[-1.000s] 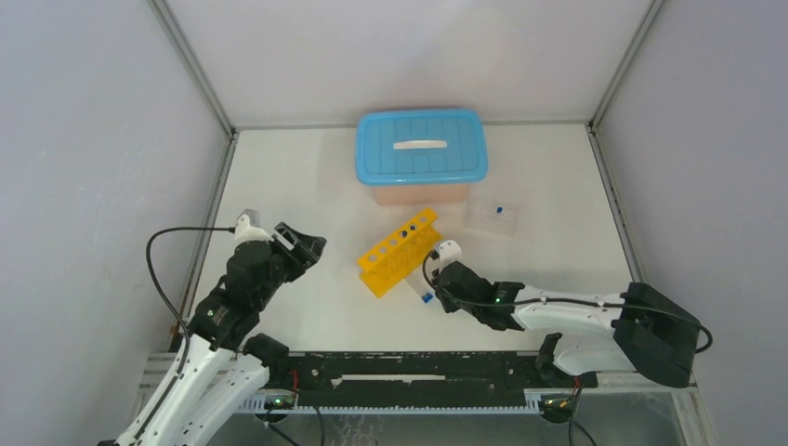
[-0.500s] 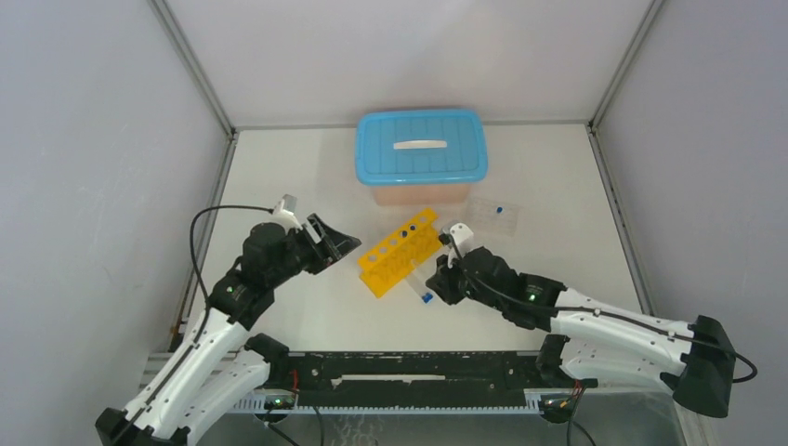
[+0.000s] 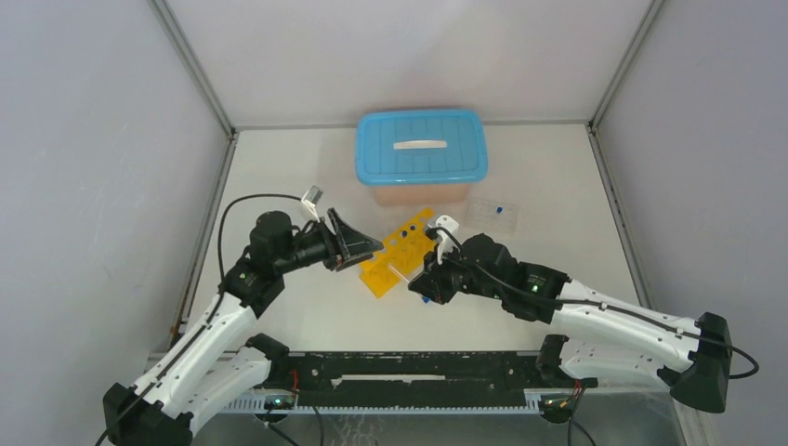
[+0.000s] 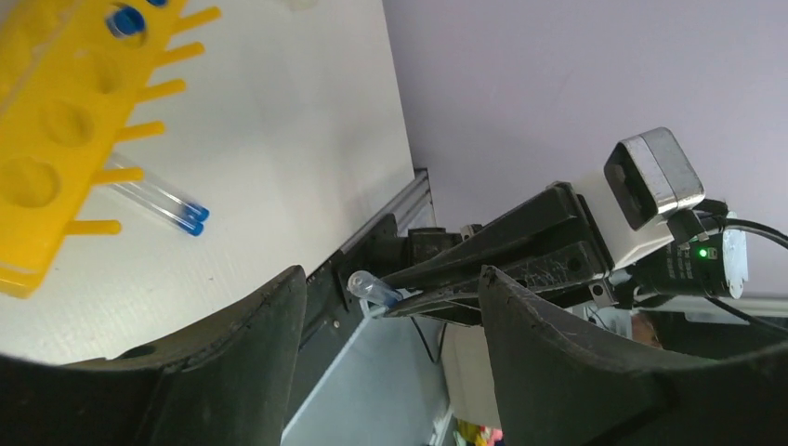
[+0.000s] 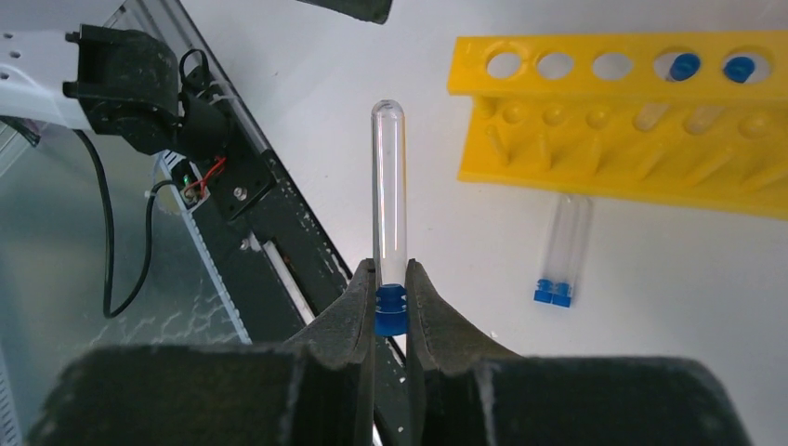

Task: Organize the chemistry lab equipment
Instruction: Pick up the test tube at the center of the board.

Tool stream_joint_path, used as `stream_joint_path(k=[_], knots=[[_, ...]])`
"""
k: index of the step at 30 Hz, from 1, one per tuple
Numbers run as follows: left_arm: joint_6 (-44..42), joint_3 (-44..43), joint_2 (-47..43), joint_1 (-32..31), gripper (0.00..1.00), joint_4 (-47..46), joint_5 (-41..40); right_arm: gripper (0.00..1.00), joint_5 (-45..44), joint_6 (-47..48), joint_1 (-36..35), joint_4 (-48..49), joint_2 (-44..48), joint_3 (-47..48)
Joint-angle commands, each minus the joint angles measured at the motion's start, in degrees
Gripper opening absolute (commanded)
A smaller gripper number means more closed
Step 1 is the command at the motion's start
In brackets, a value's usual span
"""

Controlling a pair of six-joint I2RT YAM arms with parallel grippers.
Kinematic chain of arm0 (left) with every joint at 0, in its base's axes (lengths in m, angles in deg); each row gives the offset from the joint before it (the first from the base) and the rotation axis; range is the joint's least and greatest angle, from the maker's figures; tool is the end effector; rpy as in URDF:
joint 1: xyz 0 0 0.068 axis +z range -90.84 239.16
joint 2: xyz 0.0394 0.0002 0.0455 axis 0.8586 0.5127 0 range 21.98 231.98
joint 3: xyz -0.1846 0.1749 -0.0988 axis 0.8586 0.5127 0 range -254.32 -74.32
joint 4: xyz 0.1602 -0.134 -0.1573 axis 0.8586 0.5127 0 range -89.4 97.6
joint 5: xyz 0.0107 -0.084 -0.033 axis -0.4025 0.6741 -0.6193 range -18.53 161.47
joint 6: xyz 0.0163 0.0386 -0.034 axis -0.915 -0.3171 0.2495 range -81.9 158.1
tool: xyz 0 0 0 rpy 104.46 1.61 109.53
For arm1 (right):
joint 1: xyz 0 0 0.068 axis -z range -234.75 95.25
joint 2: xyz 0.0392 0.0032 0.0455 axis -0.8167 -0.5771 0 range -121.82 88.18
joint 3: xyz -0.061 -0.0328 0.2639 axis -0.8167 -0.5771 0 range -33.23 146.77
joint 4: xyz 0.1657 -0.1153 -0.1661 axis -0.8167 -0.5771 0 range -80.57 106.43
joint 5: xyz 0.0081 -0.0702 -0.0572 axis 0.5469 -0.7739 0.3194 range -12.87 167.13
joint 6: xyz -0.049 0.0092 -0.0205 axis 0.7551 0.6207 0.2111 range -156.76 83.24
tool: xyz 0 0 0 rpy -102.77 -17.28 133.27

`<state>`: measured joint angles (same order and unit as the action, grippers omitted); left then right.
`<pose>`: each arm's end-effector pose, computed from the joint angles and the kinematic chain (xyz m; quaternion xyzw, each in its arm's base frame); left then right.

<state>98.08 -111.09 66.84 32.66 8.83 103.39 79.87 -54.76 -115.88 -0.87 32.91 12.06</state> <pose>0.1562 -0.0989 0.2953 -0.0638 0.7843 -0.5553 0.2692 0.1040 0.1923 0.2969 -0.3254 0.7893 0.3471 0.3881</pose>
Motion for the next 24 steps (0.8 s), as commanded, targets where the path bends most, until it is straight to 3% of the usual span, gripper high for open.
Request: stream_joint_path(k=[1, 19, 24], knots=[[1.0, 0.0, 1.4, -0.1, 0.72, -4.4, 9.1, 0.07, 2.4, 1.4, -0.7, 1.2, -0.2, 2.9], [-3.7, 0.7, 4.4, -0.1, 0.68, -1.7, 15.7, 0.07, 3.4, 2.2, -2.3, 2.6, -6.6, 8.2], [-4.5, 0.7, 5.3, 0.0, 0.6, -1.7, 17.5, 0.07, 3.5, 2.3, -2.6, 3.1, -7.9, 9.5]])
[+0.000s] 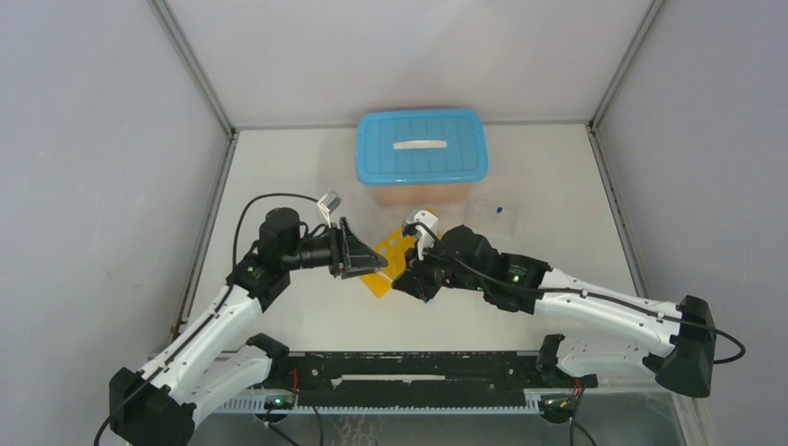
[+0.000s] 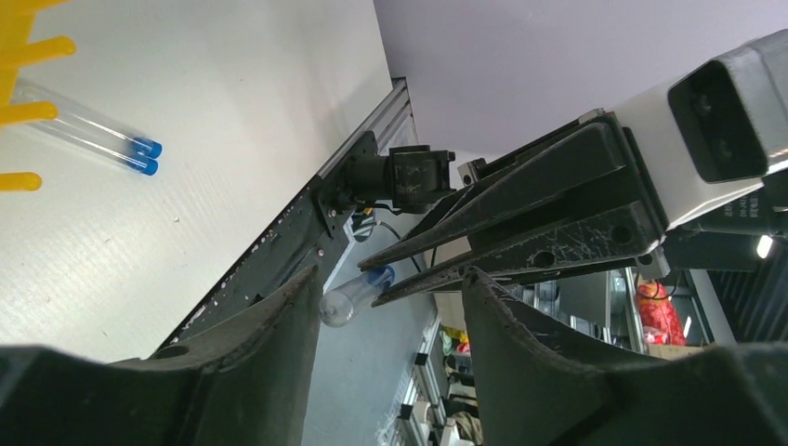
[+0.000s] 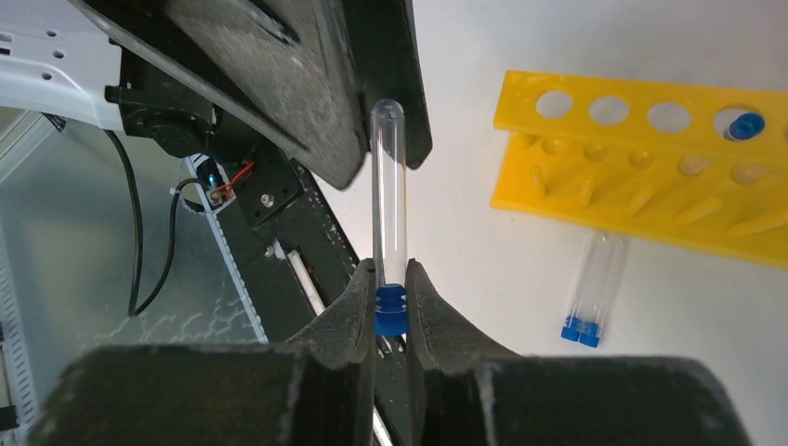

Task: Organize the chemistry lab equipment
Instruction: Pick up the test tube at the center of the board.

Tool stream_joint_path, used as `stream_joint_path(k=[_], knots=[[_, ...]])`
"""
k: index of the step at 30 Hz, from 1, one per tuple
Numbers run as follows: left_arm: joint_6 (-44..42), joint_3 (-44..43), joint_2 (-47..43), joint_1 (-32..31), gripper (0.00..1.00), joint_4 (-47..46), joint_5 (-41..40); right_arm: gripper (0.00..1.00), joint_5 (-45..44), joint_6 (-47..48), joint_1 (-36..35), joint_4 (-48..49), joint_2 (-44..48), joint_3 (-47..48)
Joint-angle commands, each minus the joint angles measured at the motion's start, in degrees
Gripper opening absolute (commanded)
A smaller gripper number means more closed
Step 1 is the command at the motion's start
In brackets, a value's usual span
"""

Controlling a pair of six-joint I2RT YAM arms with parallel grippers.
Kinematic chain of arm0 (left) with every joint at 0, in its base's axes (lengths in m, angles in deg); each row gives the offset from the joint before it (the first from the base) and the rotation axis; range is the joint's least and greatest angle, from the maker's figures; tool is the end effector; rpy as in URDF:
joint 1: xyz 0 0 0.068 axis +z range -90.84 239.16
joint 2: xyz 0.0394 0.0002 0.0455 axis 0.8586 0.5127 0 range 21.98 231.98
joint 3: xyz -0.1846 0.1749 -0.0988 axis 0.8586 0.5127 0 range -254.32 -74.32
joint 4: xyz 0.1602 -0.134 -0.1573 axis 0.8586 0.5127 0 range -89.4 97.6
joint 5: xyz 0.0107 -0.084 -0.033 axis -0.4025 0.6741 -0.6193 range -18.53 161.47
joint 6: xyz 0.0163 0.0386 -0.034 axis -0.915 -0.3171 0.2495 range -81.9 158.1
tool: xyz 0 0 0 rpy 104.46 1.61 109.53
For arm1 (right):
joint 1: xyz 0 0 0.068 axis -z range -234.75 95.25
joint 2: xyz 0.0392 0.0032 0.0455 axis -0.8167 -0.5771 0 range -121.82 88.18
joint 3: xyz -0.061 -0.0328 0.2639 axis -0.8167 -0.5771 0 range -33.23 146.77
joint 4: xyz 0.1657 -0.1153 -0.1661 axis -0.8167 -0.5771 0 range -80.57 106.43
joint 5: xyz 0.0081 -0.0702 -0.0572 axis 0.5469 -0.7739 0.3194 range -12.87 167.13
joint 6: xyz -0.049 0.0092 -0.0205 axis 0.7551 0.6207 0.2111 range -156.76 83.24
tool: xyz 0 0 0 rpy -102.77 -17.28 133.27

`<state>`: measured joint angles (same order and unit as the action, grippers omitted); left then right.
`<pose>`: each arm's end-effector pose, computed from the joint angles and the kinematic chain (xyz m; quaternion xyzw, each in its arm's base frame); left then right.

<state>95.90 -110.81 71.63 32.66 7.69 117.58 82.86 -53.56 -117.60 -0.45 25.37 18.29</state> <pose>0.1621 -0.1094 0.2832 0.0120 0.7872 -0.5913 0.1745 0.1099 0.2221 0.3076 -0.3588 0.7785 0.3615 0.3666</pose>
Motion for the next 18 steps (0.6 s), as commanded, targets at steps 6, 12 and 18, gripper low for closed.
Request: stream_joint_path(k=[6, 12, 18], knots=[[-3.0, 0.3, 1.4, -0.1, 0.46, -0.6, 5.0, 0.07, 0.6, 1.3, -0.9, 2.8, -1.4, 3.8], [-4.0, -0.2, 1.9, 0.0, 0.36, 0.2, 5.9, 0.07, -0.1, 1.4, -0.9, 2.7, -1.4, 3.9], [-4.6, -0.3, 2.2, 0.0, 0.3, 0.2, 6.4, 0.07, 0.1, 1.8, -0.6, 2.3, -1.0, 3.9]])
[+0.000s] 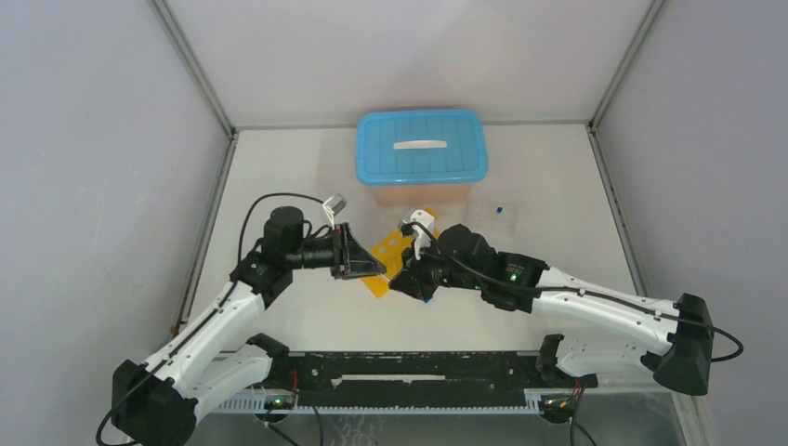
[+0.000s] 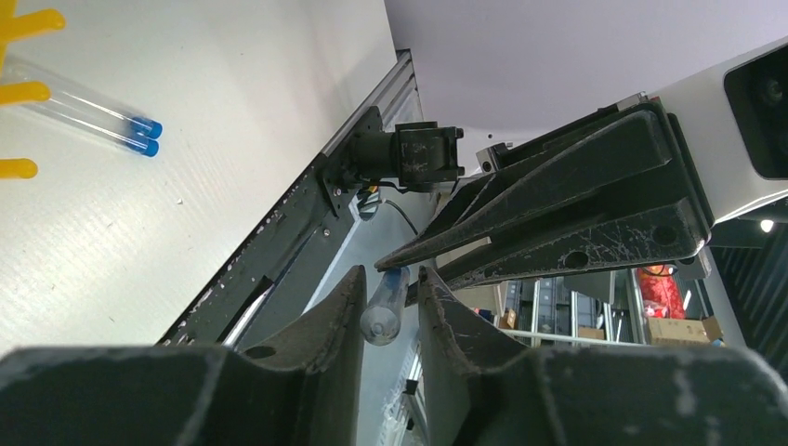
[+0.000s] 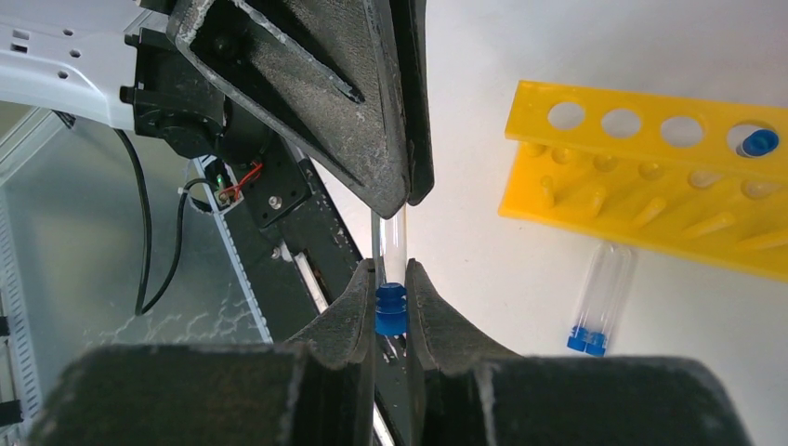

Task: Organize the chemistry lab equipment
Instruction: Pick up the test tube at the center of the board.

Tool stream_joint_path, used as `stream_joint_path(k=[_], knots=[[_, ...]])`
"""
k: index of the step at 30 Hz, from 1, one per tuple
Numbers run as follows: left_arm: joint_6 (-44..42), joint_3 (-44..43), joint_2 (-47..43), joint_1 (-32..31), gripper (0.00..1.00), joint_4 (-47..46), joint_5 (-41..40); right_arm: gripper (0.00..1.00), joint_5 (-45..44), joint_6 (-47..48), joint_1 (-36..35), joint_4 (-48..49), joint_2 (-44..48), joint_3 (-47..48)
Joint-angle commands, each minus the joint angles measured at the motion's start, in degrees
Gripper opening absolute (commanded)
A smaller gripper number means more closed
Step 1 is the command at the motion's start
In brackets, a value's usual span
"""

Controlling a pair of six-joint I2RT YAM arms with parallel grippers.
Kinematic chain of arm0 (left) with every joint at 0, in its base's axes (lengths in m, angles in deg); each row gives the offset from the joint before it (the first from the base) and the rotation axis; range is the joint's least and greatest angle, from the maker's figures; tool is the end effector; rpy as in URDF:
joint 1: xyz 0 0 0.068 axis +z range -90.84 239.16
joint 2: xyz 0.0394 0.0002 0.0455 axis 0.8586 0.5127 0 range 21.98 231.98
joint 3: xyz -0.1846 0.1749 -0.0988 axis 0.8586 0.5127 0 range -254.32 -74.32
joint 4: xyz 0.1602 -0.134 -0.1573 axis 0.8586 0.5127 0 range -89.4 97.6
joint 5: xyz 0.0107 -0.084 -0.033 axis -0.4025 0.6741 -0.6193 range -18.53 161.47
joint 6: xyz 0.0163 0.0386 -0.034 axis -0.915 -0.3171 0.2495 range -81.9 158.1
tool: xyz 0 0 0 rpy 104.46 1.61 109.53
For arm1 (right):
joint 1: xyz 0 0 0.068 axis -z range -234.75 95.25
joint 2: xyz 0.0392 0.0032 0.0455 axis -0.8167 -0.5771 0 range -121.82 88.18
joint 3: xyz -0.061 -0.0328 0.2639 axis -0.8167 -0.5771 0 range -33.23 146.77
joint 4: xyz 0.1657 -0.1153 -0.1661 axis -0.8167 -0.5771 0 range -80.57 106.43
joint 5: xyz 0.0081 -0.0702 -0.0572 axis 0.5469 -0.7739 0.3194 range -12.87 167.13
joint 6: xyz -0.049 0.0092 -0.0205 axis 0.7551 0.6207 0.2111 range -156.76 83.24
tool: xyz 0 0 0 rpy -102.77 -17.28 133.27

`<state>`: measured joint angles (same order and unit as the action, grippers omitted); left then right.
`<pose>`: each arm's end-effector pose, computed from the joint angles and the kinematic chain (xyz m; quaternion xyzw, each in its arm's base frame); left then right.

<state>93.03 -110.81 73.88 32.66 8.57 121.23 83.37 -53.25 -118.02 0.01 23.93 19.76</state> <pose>0.1653 -0.1128 0.2755 0.0378 0.7916 -0.5915 0.1483 0.1108 0.2287 0.3115 -0.3651 0.7730 0.3670 0.3667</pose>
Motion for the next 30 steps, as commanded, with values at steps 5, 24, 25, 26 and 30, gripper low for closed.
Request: stream_joint_path(k=[5, 24, 25, 26, 30], knots=[[-1.8, -0.4, -0.1, 0.0, 0.26, -0.7, 2.9, 0.07, -0.4, 2.0, 0.2, 1.1, 0.6, 2.8], [-2.4, -1.2, 1.2, 0.0, 0.21, -0.8, 1.5, 0.22, -0.5, 2.7, 1.3, 0.7, 1.4, 3.3], [-2.4, -1.2, 1.3, 0.0, 0.21, -0.9, 1.4, 0.23, -0.5, 2.7, 1.3, 0.8, 1.4, 3.3], [-2.5, -1.3, 1.4, 0.0, 0.21, -0.9, 1.4, 0.24, -0.4, 2.7, 1.4, 0.9, 1.5, 3.3], [-2.5, -1.4, 1.9, 0.0, 0.2, -1.3, 1.3, 0.27, -0.2, 2.7, 1.8, 0.9, 1.5, 3.3]])
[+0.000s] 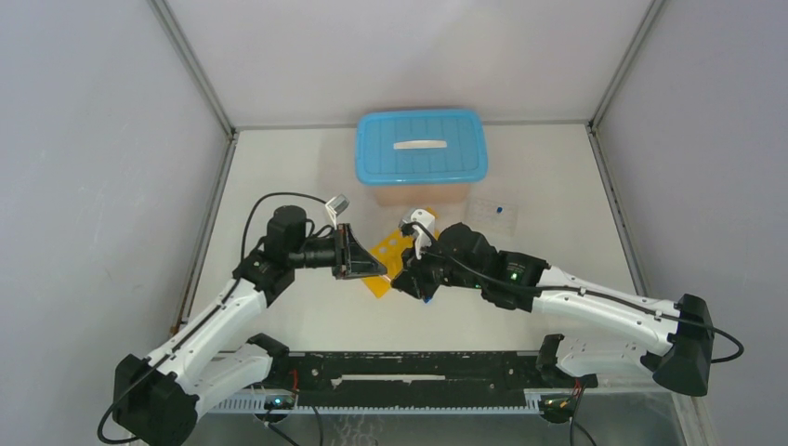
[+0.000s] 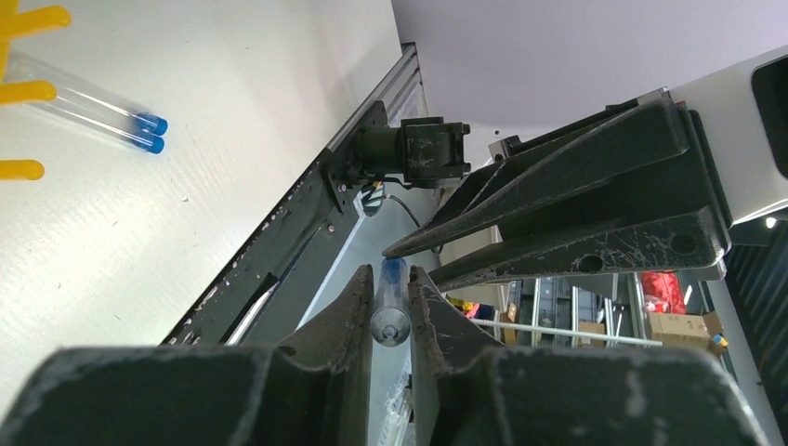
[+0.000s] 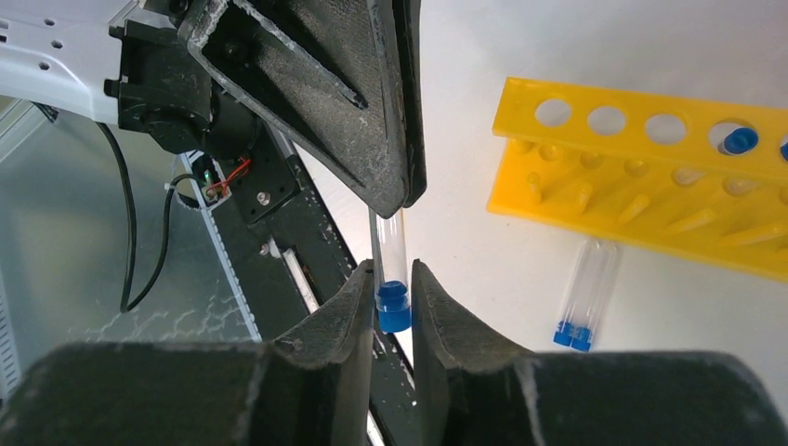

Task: Organize the chemistry lab equipment
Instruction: Pick up the test tube at the center of the board.

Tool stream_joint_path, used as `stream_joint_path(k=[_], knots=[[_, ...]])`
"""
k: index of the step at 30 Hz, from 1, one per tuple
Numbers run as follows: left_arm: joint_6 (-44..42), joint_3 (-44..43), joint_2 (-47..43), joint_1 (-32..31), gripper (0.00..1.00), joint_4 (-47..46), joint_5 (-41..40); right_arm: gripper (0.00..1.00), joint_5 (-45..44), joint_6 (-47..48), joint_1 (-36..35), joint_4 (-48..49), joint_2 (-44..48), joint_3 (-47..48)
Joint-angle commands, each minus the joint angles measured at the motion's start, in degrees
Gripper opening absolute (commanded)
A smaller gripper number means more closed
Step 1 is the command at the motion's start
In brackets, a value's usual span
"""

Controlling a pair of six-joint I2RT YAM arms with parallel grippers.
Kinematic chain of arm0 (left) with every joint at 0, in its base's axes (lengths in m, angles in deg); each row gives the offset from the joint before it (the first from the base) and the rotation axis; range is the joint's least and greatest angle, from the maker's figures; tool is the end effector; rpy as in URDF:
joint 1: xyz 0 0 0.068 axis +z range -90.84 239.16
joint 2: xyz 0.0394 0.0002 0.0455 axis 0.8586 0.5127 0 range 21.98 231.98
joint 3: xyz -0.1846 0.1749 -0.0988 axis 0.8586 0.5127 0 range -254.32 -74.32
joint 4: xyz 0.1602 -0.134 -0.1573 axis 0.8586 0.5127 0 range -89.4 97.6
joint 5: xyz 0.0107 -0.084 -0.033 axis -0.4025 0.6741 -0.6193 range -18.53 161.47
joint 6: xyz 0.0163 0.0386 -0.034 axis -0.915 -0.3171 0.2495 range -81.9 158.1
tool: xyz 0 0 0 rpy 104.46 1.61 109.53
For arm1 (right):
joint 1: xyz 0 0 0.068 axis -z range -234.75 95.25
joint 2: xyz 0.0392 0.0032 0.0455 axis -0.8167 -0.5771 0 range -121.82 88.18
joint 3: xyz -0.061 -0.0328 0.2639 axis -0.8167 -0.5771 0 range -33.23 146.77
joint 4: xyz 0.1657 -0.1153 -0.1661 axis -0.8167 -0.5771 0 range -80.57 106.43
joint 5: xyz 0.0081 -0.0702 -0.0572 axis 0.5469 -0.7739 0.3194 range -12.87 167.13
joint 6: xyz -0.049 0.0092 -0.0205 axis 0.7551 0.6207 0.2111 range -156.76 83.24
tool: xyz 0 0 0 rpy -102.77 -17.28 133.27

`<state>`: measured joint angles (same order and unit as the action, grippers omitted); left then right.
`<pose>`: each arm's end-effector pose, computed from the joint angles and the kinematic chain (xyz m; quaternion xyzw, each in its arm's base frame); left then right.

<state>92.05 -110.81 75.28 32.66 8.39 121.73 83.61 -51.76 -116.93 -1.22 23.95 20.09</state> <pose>0.1687 -0.1146 0.2715 0.0421 0.7945 -0.5888 0.1427 0.1146 0.2258 0.3115 -0.3700 0.7750 0.3561 0.3684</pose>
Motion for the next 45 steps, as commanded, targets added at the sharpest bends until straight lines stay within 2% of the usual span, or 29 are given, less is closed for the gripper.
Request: stream_joint_path(k=[1, 9, 17, 27, 34, 45], knots=[[-1.4, -1.4, 0.6, 0.0, 0.2, -1.1, 0.7, 0.28, -0.4, 1.2, 0.8, 2.0, 1.5, 2.9], [-0.3, -2.3, 1.7, 0.0, 0.19, -2.4, -0.3, 0.36, -0.6, 1.5, 1.1, 1.7, 1.8, 3.3], [3.7, -4.2, 3.6, 0.1, 0.19, -3.8, -3.2, 0.37, -4.8, 2.2, 1.2, 3.1, 4.6, 2.5], [18.3, -5.1, 6.7, 0.1, 0.2, -15.0, -7.9, 0.39, -9.9, 0.1, 4.5, 9.8, 13.3, -4.5], [29.5, -4.5, 8.5, 0.1, 0.2, -25.3, -9.7, 0.4, -7.2, -3.2, 9.8, 14.3, 16.9, -9.5], [32.7, -4.1, 8.6, 0.1, 0.2, -26.8, -10.4, 0.4, 0.1, -6.1, 13.0, 22.3, 15.7, -11.7]])
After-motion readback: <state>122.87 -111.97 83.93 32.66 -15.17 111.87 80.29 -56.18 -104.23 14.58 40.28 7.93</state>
